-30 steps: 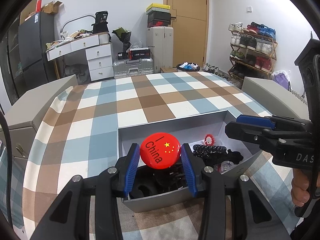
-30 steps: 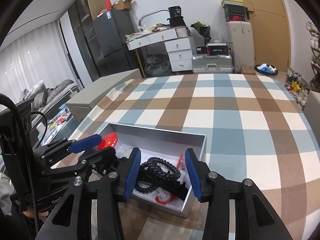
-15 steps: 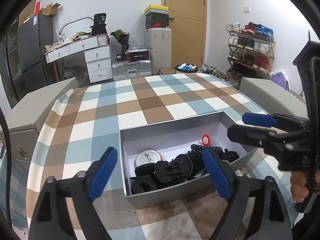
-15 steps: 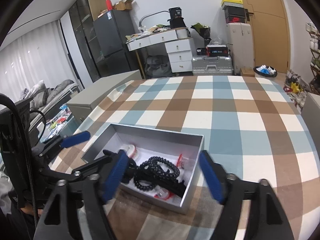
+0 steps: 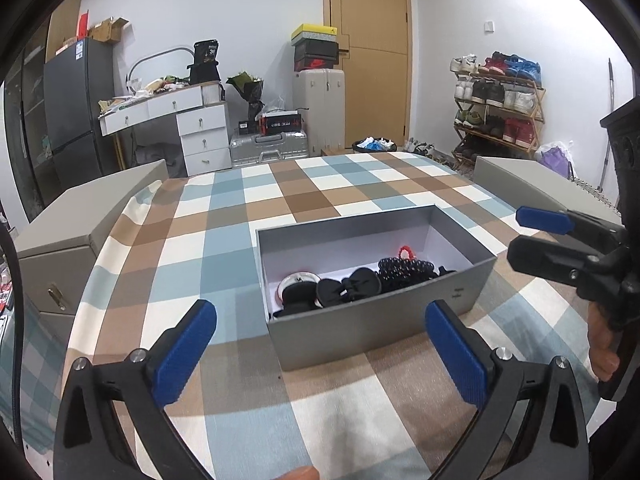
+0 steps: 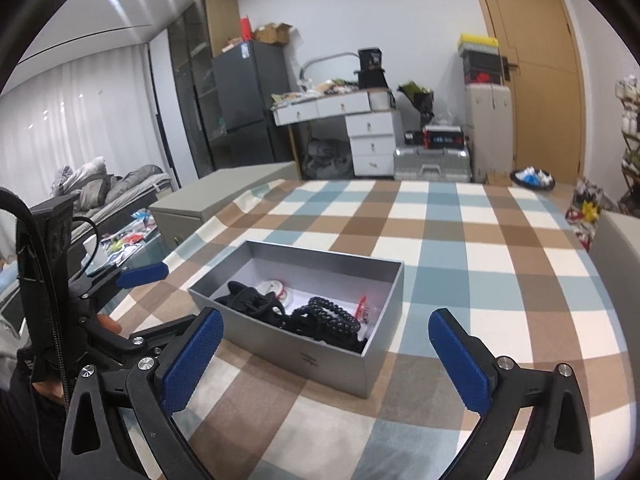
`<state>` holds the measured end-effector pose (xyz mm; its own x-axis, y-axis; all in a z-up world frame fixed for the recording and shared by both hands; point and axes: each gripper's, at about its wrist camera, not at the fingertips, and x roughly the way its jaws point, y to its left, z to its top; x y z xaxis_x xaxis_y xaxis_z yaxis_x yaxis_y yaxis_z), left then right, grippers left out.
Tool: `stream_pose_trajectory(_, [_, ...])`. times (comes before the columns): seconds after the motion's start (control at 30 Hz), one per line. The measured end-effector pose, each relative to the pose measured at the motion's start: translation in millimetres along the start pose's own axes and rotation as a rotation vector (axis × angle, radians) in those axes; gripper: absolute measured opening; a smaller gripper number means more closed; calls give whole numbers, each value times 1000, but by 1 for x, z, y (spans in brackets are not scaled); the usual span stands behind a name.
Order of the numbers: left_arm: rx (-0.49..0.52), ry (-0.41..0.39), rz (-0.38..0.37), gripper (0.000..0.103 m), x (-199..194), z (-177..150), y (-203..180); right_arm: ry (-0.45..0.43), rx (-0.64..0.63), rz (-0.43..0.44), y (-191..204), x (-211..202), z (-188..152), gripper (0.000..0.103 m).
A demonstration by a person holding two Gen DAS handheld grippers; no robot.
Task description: Organize jewelry
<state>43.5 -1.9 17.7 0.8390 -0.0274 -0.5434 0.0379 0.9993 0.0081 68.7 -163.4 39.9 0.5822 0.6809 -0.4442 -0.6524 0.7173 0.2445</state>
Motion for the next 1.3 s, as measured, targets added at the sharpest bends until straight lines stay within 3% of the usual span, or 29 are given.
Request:
stream_pose_trajectory(0.43, [0, -64, -22, 102, -6, -5, 0, -113, -109, 8, 20, -13, -17, 103])
stream_pose_trajectory(0.8, [5, -104, -17, 102, -13, -8, -1, -120, -81, 6, 16, -12, -19, 103])
stream_pose_trajectory(1.3, [1, -98, -8, 102, -14, -8, 0, -112, -75, 10, 15, -11, -20, 103])
